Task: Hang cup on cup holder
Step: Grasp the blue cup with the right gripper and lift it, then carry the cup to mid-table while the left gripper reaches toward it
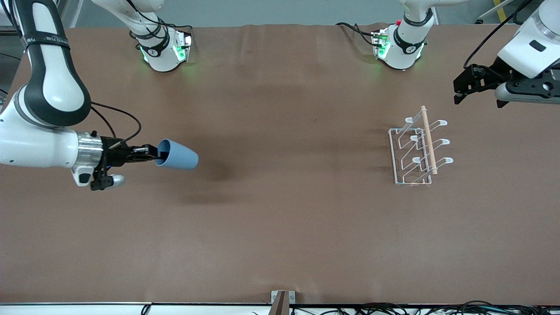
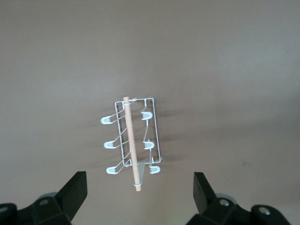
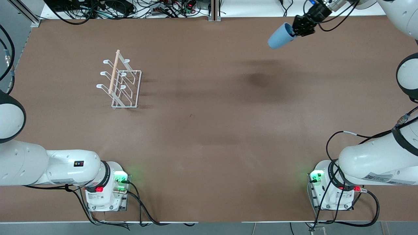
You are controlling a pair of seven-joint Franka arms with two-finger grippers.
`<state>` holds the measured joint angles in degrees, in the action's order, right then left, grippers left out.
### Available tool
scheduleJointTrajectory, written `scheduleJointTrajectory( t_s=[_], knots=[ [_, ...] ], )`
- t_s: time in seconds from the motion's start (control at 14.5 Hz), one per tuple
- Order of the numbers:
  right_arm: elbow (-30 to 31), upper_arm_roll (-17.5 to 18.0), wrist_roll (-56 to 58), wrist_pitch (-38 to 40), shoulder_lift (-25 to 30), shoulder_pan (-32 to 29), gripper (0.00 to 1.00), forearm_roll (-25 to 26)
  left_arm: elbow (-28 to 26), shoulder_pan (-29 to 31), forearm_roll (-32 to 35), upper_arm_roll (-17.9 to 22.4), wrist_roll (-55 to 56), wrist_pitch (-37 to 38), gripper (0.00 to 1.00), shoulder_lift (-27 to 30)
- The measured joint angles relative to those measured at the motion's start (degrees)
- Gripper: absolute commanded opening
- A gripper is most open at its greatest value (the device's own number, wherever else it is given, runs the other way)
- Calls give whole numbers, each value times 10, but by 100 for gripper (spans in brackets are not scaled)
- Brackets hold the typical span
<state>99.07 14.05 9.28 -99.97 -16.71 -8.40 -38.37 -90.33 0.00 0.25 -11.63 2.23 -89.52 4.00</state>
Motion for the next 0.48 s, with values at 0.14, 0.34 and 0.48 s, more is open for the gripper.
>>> scheduleJointTrajectory(
  t_s=[0.14, 0.34, 0.48],
  knots=[
    [0, 4, 3, 34, -1, 1, 1, -90, 5, -20, -1, -19, 0, -1, 100, -8],
    [4, 4, 5, 45, -12, 4, 1, -180, 14, -63, -1, -59, 1, -14, 100, -24],
    [7, 5, 5, 46, -31, 15, 1, -228, 33, -96, -1, -81, 1, -21, 100, -42]
  ],
)
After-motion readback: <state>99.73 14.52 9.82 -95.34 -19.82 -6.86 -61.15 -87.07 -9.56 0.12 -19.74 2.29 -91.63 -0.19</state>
